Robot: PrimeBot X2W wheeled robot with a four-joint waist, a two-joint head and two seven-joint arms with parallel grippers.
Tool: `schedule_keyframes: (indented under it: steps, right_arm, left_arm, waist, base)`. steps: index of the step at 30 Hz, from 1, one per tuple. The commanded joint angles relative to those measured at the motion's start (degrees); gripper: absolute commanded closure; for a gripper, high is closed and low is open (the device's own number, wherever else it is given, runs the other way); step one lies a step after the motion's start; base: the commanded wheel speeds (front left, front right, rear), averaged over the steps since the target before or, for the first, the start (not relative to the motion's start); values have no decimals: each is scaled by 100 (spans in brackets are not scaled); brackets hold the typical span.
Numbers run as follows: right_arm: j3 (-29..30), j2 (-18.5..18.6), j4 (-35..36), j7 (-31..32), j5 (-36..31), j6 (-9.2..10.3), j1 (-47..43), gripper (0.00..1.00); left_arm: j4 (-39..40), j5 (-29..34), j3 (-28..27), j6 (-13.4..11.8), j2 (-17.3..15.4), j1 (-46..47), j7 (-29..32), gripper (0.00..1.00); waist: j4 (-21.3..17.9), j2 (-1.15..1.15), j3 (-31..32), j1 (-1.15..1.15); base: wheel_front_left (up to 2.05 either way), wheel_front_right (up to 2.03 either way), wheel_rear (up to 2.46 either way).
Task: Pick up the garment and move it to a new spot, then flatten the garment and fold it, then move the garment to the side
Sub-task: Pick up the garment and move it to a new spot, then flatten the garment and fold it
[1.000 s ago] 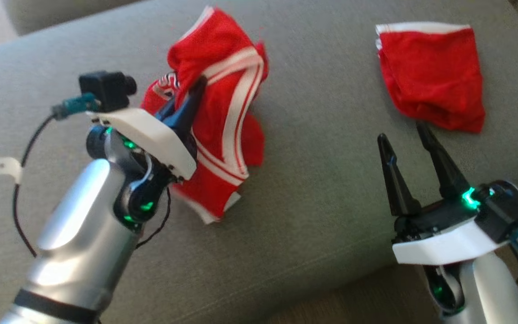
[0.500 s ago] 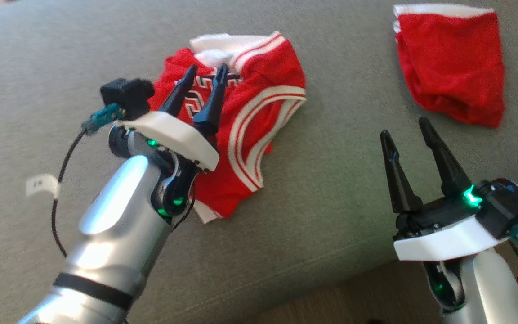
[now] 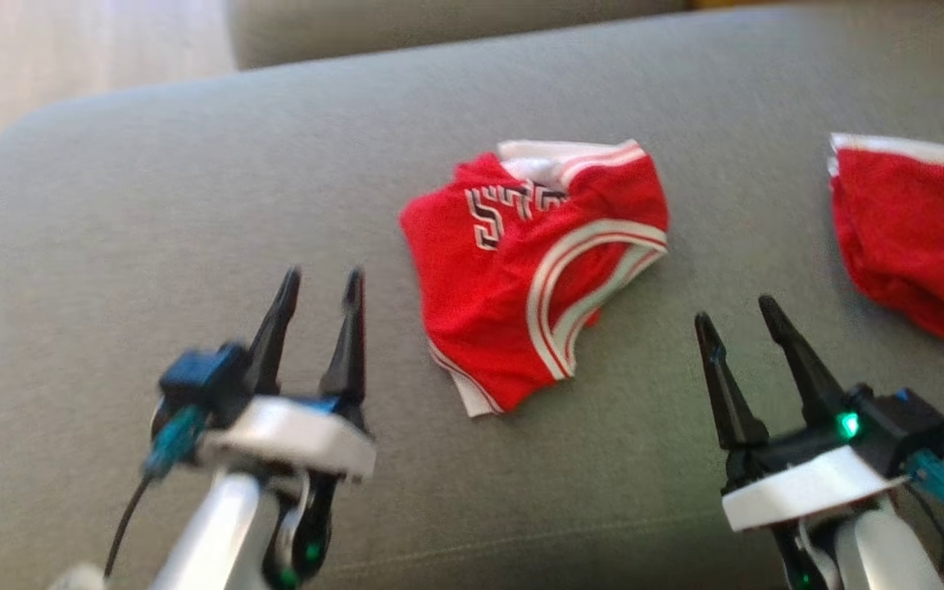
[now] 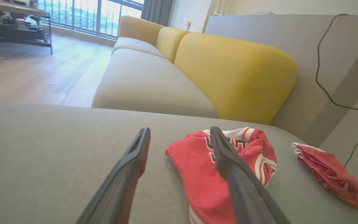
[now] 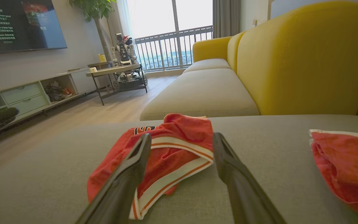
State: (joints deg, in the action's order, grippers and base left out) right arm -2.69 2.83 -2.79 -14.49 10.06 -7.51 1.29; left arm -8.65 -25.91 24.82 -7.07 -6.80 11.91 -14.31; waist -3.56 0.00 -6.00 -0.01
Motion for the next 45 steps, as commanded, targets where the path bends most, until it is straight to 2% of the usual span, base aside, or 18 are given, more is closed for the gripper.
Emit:
schedule_keyframes:
  steps: [1, 10, 14, 19, 28, 45]
  right_arm:
    - [-92, 5, 86, -51, -64, 2, -40, 0]
    - [196, 5, -67, -51, -107, 2, -464, 0]
    - [189, 5, -137, -51, -56, 2, -733, 0]
    - [104, 5, -181, -51, -56, 2, -857, 0]
    - [45, 5, -129, -51, -93, 2, -890, 0]
    - [78, 5, -102, -51, -76, 2, -897, 0]
  left_arm:
    - [378, 74, -384, 23, -8, -151, -68, 0]
    - [1138, 968, -1066, 40, 133, -1407, -68, 0]
    - [1377, 1610, -1200, -8, 113, -1866, -68, 0]
    - [1425, 1998, -1230, -85, 163, -2241, -68, 0]
    - [1313, 2161, -1356, -95, 276, -2430, -69, 0]
    - [1203, 2349, -1377, -19, 339, -2445, -69, 0]
  waist:
    - [462, 0, 497, 1]
    - [813, 0, 962, 1]
    - [808, 0, 1107, 1]
    - [753, 0, 1144, 1]
    - [642, 0, 1140, 1]
    - [662, 0, 1168, 1]
  base:
    - [0, 0, 0]
    - [0, 0, 0]
    - [0, 0, 0]
    - [0, 0, 0]
    - [0, 0, 0]
    - [0, 0, 0]
